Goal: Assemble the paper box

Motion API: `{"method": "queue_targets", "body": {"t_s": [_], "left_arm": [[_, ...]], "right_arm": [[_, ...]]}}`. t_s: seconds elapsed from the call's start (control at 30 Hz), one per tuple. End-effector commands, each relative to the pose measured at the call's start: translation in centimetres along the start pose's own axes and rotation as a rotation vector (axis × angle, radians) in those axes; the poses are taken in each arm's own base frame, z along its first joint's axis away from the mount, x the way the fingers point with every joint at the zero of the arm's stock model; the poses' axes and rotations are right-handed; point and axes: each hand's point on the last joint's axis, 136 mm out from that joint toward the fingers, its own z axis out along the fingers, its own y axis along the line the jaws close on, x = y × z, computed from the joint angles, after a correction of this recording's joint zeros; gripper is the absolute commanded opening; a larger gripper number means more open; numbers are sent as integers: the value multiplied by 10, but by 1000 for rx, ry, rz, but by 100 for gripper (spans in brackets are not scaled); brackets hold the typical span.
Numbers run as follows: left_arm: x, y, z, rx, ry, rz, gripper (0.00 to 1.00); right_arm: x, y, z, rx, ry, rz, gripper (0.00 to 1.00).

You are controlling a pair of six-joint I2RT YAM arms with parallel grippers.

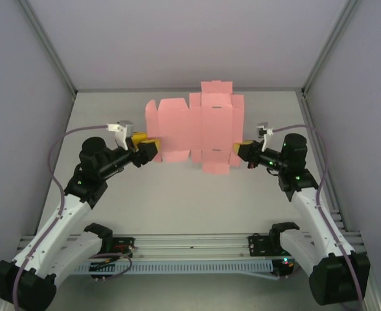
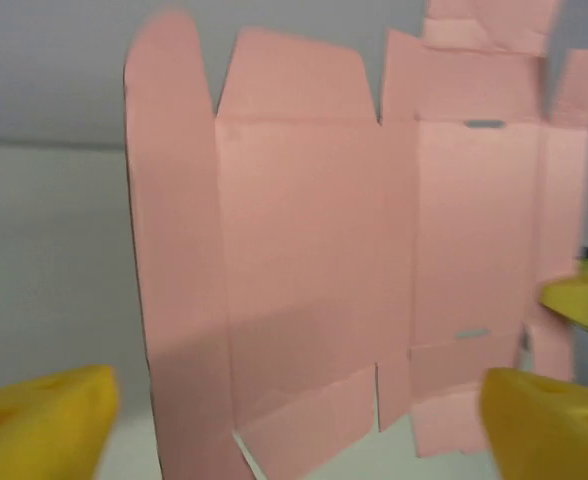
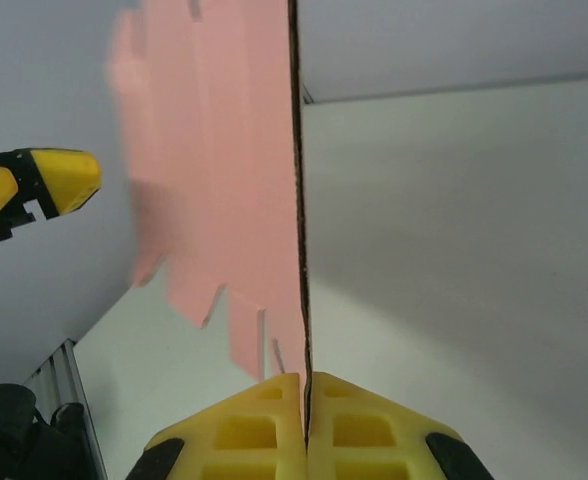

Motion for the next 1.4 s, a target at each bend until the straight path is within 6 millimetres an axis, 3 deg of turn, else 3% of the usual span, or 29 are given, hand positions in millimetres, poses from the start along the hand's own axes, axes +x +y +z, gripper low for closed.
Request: {"method": "queue_targets", "body": {"t_s": [0.0,0.13,0.27,0.43,0.63,0.7,0.83,0.93,1.13,1.37], "left_arm": [[12,61,-14,-359,37,-55,100],[23,82,-15,-478,89,-68,100],[30,82,-3,-455,127,-77,100],[36,80,13,-414,151,-88,100],[43,78,26,-379,191,-93,100],[43,75,29,-358,194,-97,100],[40,71,29,-338,179,-98,100],[40,74,29,-356,178,-101,100],[37,82,39,-389,184,-97,100],[30,80,70,-335,192,-73,100]], "right_arm": [[42,-16,19,47,155,37,0],[86,-31,44,127,335,9,0],[101,-51,55,312,504,-146,1],[78,-73,64,535,543,-422,4],[49,-82,74,741,509,-788,5],[49,-81,80,786,526,-914,8],[58,-81,93,856,590,-1150,1],[58,-78,104,890,565,-1245,0],[47,-53,117,870,393,-1337,0],[50,-39,122,835,343,-1414,0]]}}
